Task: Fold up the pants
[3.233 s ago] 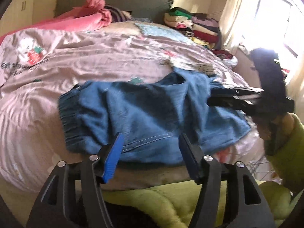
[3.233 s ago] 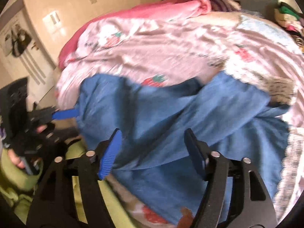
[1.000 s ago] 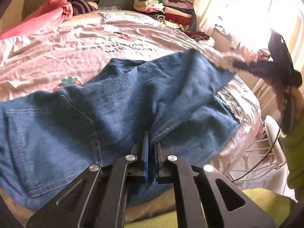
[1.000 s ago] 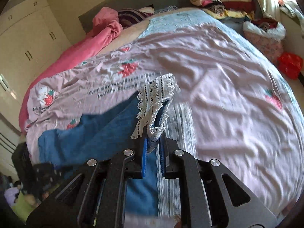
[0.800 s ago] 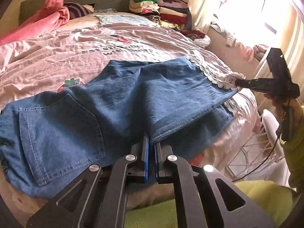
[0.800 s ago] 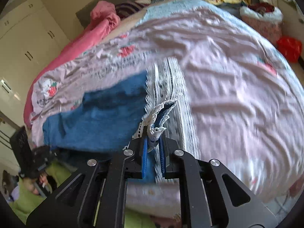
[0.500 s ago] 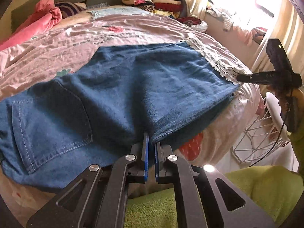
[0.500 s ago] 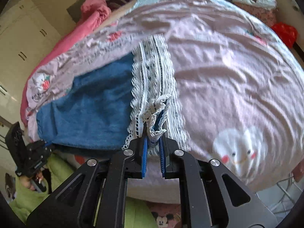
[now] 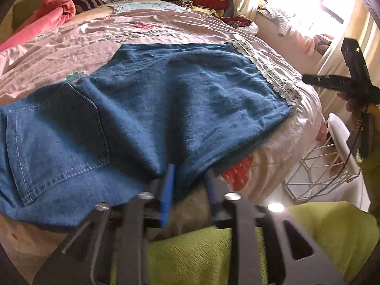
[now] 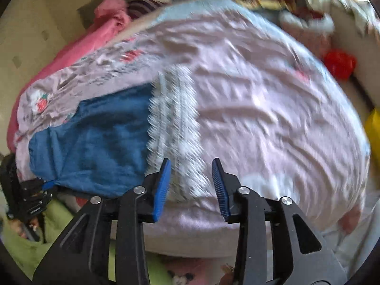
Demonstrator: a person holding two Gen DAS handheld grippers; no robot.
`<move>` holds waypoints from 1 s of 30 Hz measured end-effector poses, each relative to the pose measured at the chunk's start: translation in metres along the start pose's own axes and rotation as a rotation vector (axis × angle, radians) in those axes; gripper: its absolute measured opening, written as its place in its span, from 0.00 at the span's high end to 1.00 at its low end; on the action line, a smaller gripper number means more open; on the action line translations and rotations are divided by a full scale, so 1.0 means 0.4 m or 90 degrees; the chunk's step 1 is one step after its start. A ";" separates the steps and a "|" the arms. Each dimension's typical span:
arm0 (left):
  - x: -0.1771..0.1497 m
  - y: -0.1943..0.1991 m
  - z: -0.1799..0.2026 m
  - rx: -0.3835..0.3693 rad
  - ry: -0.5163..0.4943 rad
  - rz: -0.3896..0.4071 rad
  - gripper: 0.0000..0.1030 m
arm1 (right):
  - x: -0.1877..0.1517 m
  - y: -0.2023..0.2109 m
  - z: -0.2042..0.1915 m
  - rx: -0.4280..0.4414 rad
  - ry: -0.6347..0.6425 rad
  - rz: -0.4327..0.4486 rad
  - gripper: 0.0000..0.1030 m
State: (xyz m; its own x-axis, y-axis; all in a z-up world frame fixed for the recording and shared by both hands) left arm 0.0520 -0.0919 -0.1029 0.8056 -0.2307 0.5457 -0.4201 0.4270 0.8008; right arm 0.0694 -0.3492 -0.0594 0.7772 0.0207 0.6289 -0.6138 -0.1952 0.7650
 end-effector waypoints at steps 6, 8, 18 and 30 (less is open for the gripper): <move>-0.015 0.085 -0.015 0.008 0.020 0.033 0.42 | -0.027 -0.116 -0.132 0.033 0.107 -0.065 0.59; -0.018 0.142 -0.065 0.028 0.061 0.068 0.28 | -0.050 -0.157 -0.126 0.015 0.111 -0.100 0.58; -0.066 0.267 -0.404 0.161 0.359 0.162 0.06 | -0.058 -0.164 -0.100 0.039 0.085 -0.103 0.54; -0.090 0.254 -0.485 0.192 0.359 0.169 0.58 | -0.071 -0.167 -0.112 0.026 0.103 -0.107 0.48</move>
Point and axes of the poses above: each gripper's, at about its wrist camera, not at the fingertips, and y roughly against the way its jaws point, z to its right, x to its top, the point moved 7 cm from there along -y, roughly the way its jaws point, and after that the axes turned 4 degrees about y, right-handed, at the moved point
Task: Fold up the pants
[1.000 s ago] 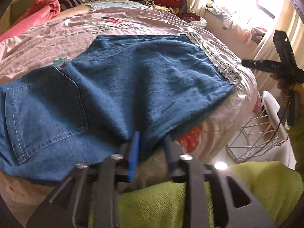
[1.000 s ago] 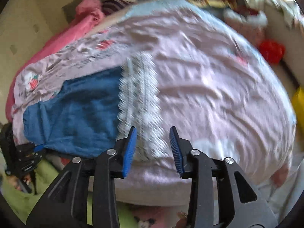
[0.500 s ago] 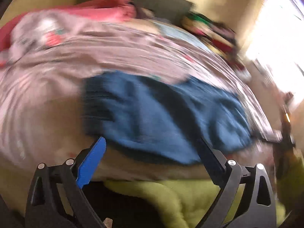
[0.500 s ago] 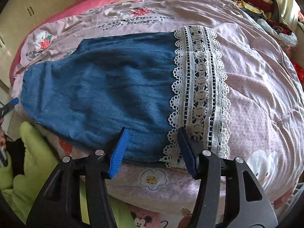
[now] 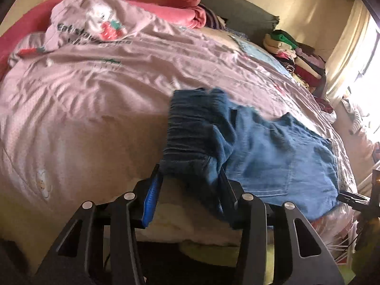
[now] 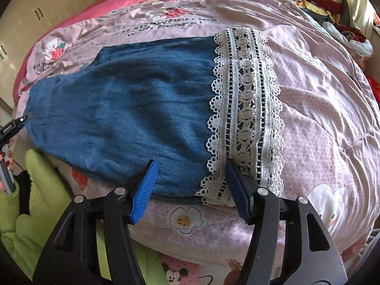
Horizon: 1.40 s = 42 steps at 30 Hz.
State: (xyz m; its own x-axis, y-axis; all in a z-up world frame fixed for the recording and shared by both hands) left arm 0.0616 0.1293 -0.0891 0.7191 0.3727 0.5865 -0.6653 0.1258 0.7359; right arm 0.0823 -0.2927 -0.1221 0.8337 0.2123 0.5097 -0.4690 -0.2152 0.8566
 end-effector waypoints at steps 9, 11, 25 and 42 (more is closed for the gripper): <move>0.049 0.119 0.092 0.013 -0.068 0.090 0.48 | 0.027 0.041 -0.036 0.030 0.020 0.033 0.45; 0.046 0.129 0.148 -0.028 -0.093 0.084 0.47 | 0.047 0.051 -0.067 0.052 0.034 0.052 0.45; -0.151 -0.121 0.368 -0.078 -0.271 -0.104 0.35 | 0.031 -0.051 -0.176 0.109 0.085 -0.001 0.45; 0.029 -0.093 0.455 -0.132 -0.246 -0.069 0.35 | 0.237 0.072 0.107 0.044 -0.052 0.151 0.44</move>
Point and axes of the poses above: each gripper's, at about its wrist camera, not at the fingertips, and y roughly against the way its jaws point, z to its right, x to its top, the point moved 7 cm from there along -y, roughly the way its jaws point, and after that the axes turned 4 degrees about y, right-handed, at the moved point
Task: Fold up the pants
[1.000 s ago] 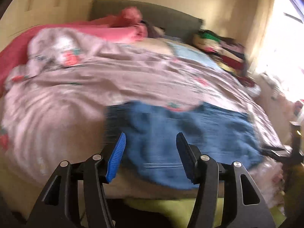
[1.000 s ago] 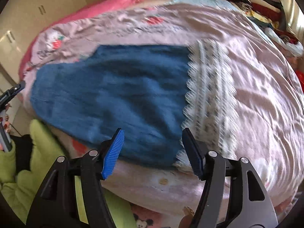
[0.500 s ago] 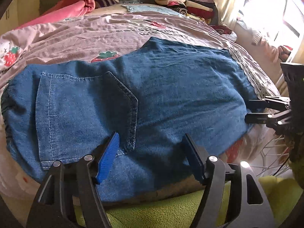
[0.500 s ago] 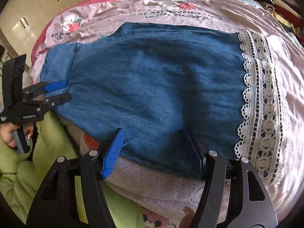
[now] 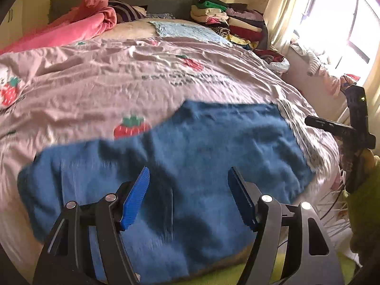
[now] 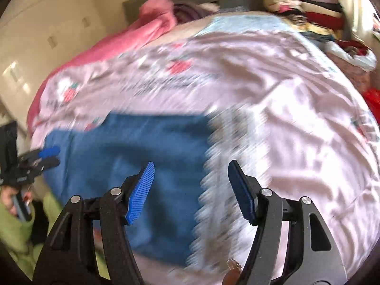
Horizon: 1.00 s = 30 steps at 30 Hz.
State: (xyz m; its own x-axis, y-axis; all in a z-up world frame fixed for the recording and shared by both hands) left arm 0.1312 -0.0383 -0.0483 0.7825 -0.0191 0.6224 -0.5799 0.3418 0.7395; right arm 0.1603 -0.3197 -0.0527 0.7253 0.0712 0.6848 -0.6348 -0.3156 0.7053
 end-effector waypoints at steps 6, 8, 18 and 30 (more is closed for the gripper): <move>0.101 -0.093 -0.007 -0.001 0.004 -0.025 0.35 | 0.064 -0.094 0.127 0.020 -0.071 -0.022 0.56; 0.129 -0.135 -0.012 -0.005 0.017 -0.038 0.35 | 0.067 -0.132 0.141 0.038 -0.078 -0.035 0.58; 0.170 -0.310 -0.034 -0.006 0.047 -0.087 0.36 | 0.039 -0.188 0.128 0.072 -0.048 -0.042 0.75; 0.207 -0.281 0.061 -0.022 -0.013 -0.045 0.94 | 0.108 -0.090 0.080 0.061 0.042 0.041 0.88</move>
Point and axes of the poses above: each gripper's, at about its wrist camera, not at the fingertips, and y roughly against the way its jaws point, z to its right, x to its top, the point moved 7 cm from there along -y, roughly the way its jaws point, and after that the axes turned 4 degrees about y, right-handed, at the moved point
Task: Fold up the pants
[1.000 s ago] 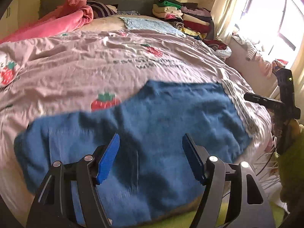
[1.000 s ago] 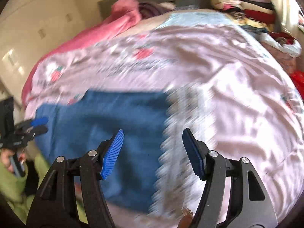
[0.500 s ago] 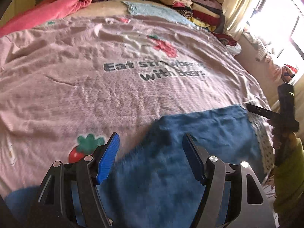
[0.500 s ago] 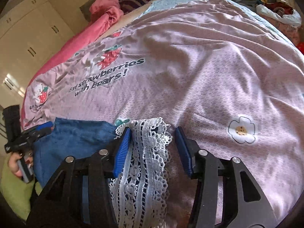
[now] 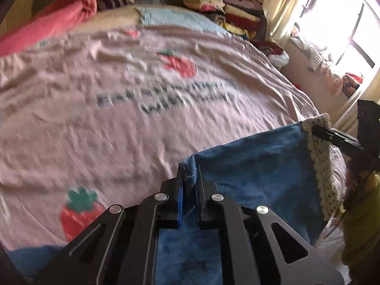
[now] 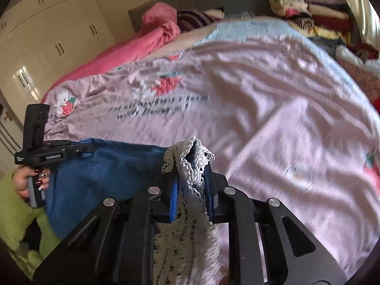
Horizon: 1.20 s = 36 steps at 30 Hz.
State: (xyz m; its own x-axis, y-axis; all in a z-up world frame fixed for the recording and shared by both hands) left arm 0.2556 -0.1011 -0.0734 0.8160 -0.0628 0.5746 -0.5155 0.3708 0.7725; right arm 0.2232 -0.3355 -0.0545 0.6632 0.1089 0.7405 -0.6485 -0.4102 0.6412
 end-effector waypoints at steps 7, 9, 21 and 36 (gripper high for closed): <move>0.004 -0.060 -0.010 0.049 -0.024 -0.020 0.94 | -0.014 -0.110 0.038 -0.055 0.036 -0.085 0.87; -0.011 -0.077 -0.020 0.052 -0.017 -0.023 0.92 | -0.032 -0.129 0.047 -0.057 0.028 -0.094 0.86; -0.028 0.017 -0.049 0.054 0.003 0.023 0.60 | -0.028 -0.044 0.062 -0.115 -0.007 -0.057 0.53; -0.232 0.234 -0.062 0.080 -0.006 0.064 0.58 | -0.163 0.162 -0.054 -0.148 0.058 -0.036 0.45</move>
State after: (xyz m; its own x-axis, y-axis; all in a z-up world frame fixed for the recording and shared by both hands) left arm 0.1381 -0.0377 -0.0611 0.7567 -0.0408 0.6525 -0.6232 0.2568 0.7387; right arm 0.1299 -0.3495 -0.0571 0.6710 0.2110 0.7108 -0.6872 -0.1827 0.7031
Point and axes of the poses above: each gripper's, at about its wrist camera, not at the fingertips, and y roughly against the way its jaws point, z to its right, x to its top, the point moved 7 cm from there along -y, roughly the way its jaws point, and after that the axes turned 4 degrees about y, right-handed, at the moved point
